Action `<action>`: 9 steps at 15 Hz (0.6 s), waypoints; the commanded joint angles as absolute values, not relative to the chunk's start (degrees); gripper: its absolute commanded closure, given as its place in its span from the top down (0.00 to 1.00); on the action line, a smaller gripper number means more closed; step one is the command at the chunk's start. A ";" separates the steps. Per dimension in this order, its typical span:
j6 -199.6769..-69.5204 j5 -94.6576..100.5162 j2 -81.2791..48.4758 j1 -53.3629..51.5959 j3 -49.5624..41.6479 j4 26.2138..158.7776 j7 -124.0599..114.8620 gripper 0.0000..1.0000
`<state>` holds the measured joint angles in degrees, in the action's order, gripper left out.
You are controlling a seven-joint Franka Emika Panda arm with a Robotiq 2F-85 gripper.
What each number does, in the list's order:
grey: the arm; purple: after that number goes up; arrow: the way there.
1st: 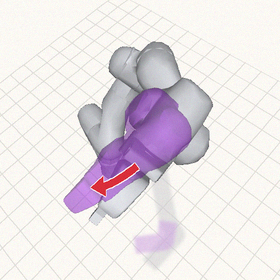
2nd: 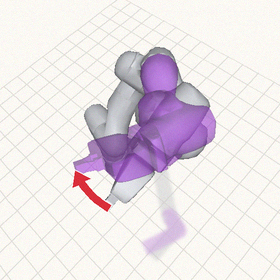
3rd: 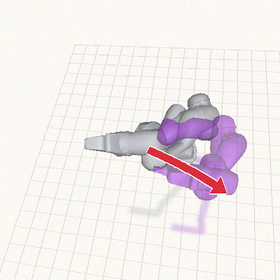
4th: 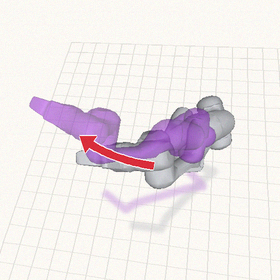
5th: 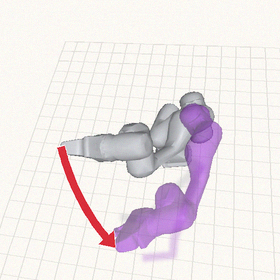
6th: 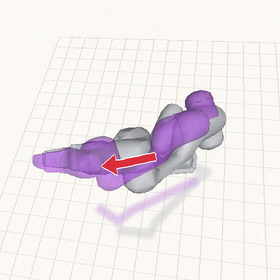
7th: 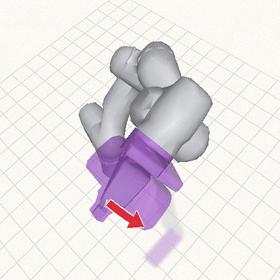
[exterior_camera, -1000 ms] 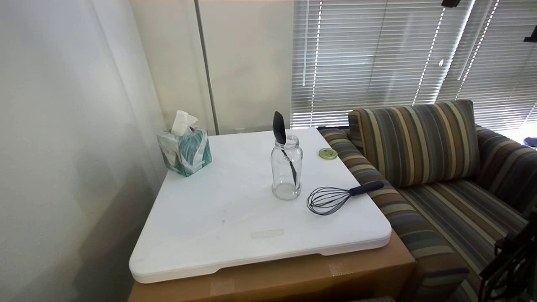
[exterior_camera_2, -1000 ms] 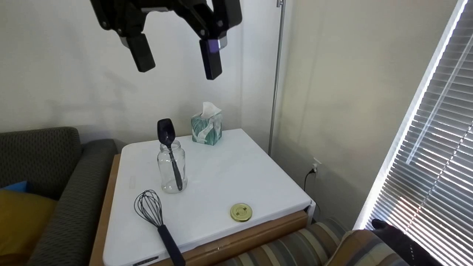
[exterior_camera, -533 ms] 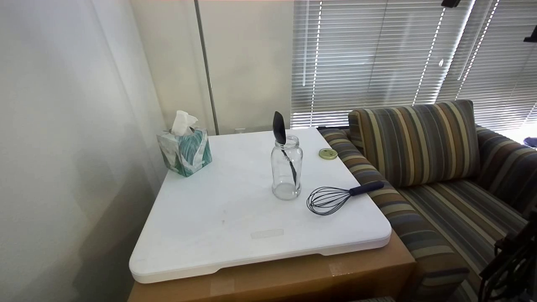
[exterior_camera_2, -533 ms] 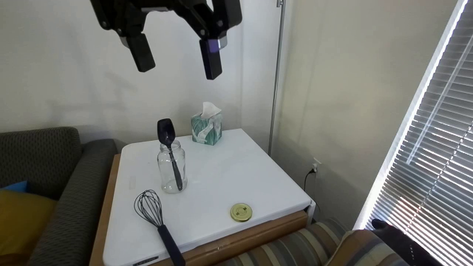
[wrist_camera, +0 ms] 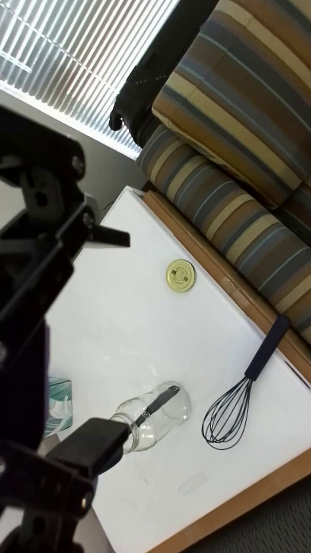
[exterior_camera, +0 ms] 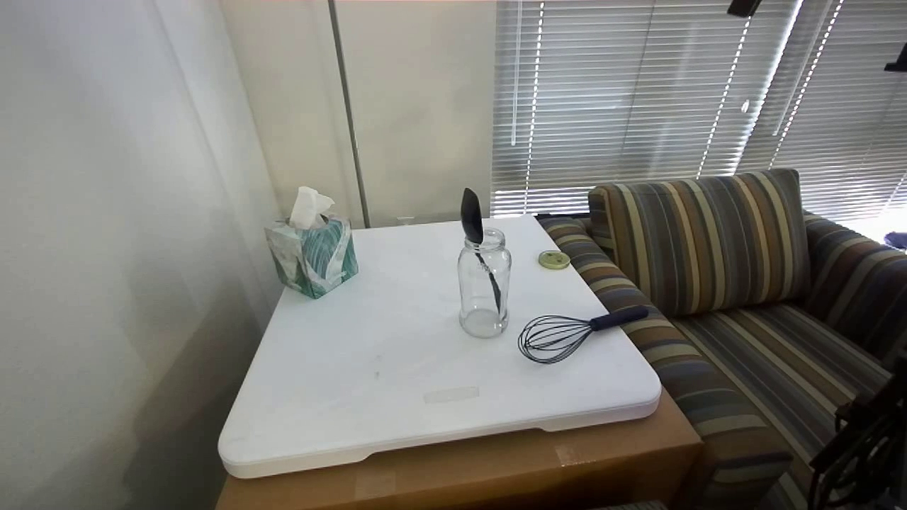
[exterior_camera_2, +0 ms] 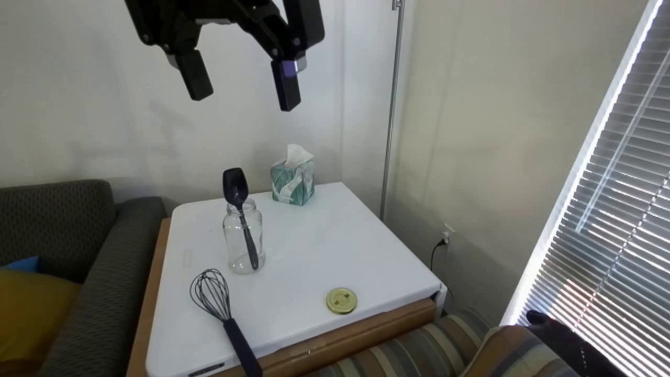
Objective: Move the whisk to the right, remove the spoon from the cup and put it beside the whisk
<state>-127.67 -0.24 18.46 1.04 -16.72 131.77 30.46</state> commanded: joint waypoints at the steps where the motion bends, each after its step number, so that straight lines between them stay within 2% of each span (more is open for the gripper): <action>1: -133.25 -5.91 14.35 -0.22 -15.97 132.89 33.10 1.00; 5: -136.83 -19.80 9.36 -3.64 -15.82 133.93 41.67 1.00; 8: -134.11 -32.16 5.55 -7.59 -17.56 133.32 55.89 1.00; 9: -134.76 -27.59 7.99 -3.10 -13.47 134.04 49.08 1.00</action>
